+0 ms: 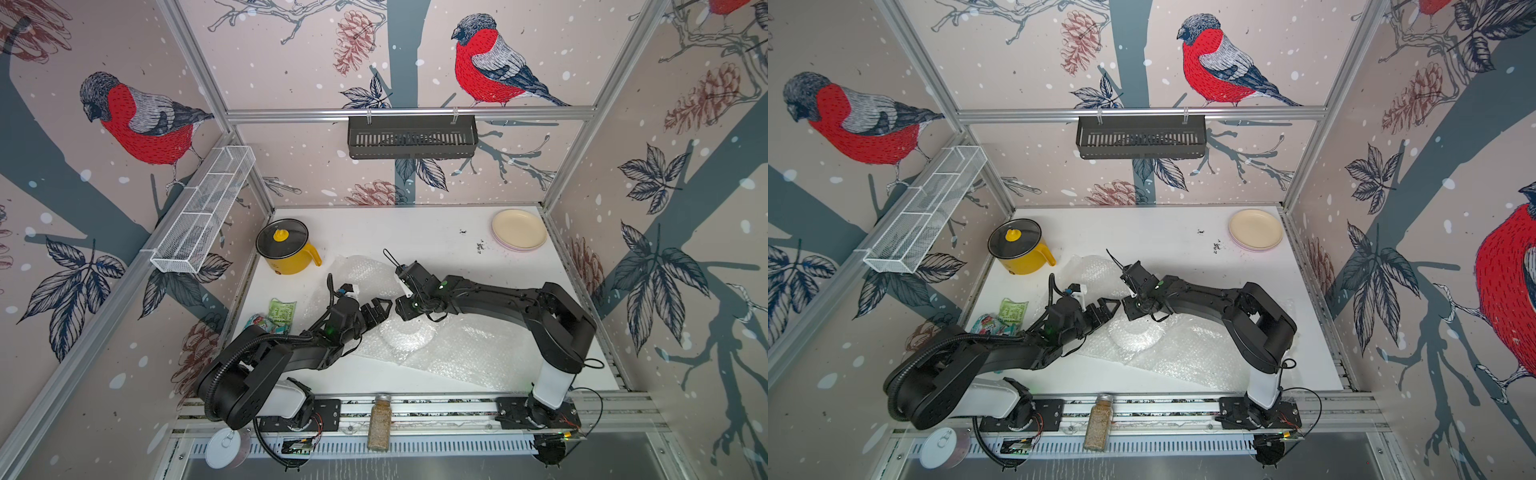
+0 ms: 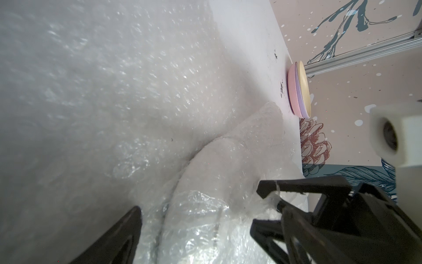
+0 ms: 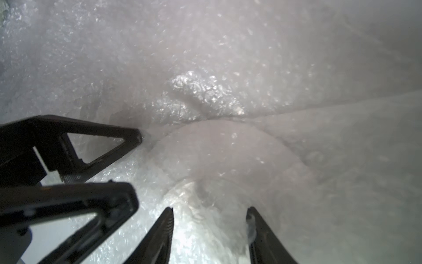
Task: Unpack dinner plates from bubble wrap
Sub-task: Unwrap the bubble wrap.
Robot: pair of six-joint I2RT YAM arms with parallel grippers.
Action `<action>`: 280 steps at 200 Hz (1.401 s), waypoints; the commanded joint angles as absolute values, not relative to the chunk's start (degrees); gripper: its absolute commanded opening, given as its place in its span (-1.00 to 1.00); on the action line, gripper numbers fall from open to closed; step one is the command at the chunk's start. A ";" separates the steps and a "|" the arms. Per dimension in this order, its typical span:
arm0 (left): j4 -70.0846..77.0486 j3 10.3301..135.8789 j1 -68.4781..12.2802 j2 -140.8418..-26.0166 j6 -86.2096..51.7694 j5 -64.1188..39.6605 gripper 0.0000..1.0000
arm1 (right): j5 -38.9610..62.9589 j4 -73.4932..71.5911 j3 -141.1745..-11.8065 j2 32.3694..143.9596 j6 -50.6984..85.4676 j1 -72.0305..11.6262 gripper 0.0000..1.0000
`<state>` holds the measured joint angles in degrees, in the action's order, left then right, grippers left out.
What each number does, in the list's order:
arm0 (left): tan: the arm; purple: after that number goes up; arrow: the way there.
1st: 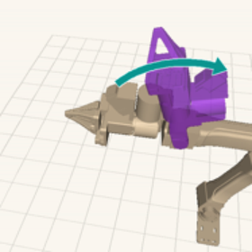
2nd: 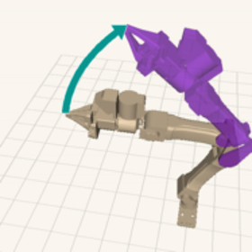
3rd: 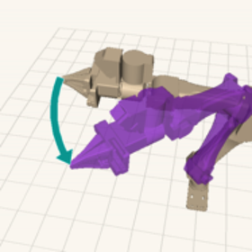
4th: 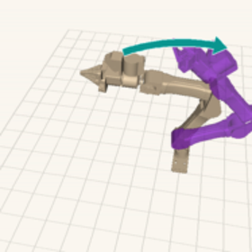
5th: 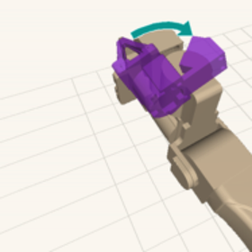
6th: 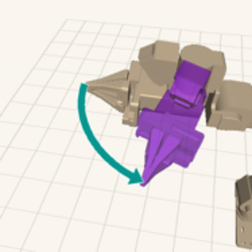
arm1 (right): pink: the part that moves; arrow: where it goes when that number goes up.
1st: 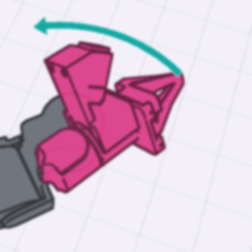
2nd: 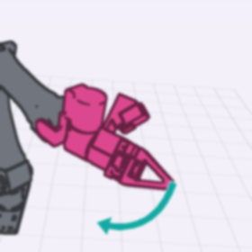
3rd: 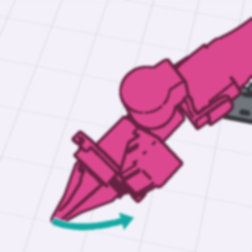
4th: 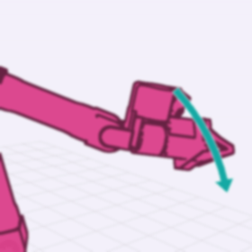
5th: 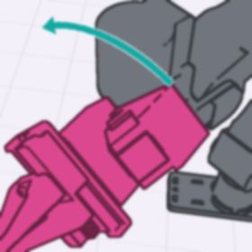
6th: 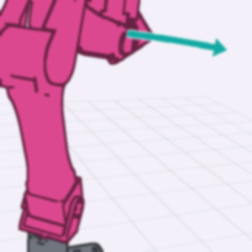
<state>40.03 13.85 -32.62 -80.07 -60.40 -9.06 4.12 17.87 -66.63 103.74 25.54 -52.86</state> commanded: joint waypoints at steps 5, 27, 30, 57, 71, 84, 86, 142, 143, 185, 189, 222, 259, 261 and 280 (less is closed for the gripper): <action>29.29 13.06 -32.31 -80.67 -61.08 -6.65 0.90 | 4.13 16.71 -66.12 104.02 25.57 -53.28 -0.10; 29.27 13.09 -32.27 -80.71 -61.08 -6.72 0.90 | 4.11 16.78 -65.96 104.67 25.58 -53.53 -0.21; 29.27 13.04 -32.30 -80.69 -61.04 -6.69 0.90 | 4.01 16.85 -65.99 104.79 25.62 -53.58 -0.25; 28.94 13.06 -32.30 -80.51 -61.21 -6.33 0.90 | 3.34 17.23 -66.32 105.01 25.84 -53.69 -0.58; 28.80 13.06 -32.33 -80.67 -61.32 -6.07 0.90 | 3.34 16.97 -66.47 104.97 25.70 -53.66 -0.78; 28.90 12.92 -32.31 -80.90 -61.73 -5.89 0.90 | 3.58 17.11 -67.04 105.08 25.48 -53.64 -0.93; 28.91 12.92 -32.29 -80.94 -61.82 -5.89 0.90 | 3.66 17.20 -67.17 105.04 25.36 -53.64 -0.94; 27.54 11.33 -32.27 -80.77 -66.47 -2.50 0.89 | 12.87 12.40 -66.80 100.36 24.17 -52.82 -0.98; 27.57 11.29 -32.26 -80.77 -66.55 -2.39 0.89 | 13.03 12.31 -66.84 100.32 24.21 -52.78 -0.97; 28.21 10.64 -32.34 -81.10 -69.11 -1.59 0.89 | 17.25 10.12 -65.84 98.62 23.22 -52.73 -0.98; 28.21 10.58 -32.31 -81.12 -69.21 -1.56 0.89 | 17.58 10.00 -65.64 98.39 23.00 -52.73 -0.98; 28.34 10.64 -32.36 -81.80 -69.95 -1.32 0.89 | 21.66 8.29 -62.37 95.38 22.12 -51.97 -0.98; 29.37 10.86 -32.39 -83.31 -70.68 -1.80 0.89 | 22.72 8.89 -59.84 92.82 21.71 -51.58 -0.98; 29.43 10.89 -32.38 -83.38 -70.67 -1.83 0.89 | 22.75 8.99 -59.74 92.70 21.71 -51.48 -0.98; 29.72 11.18 -32.31 -83.43 -70.53 -2.49 0.89 | 22.26 10.25 -58.28 90.43 21.80 -51.23 -0.98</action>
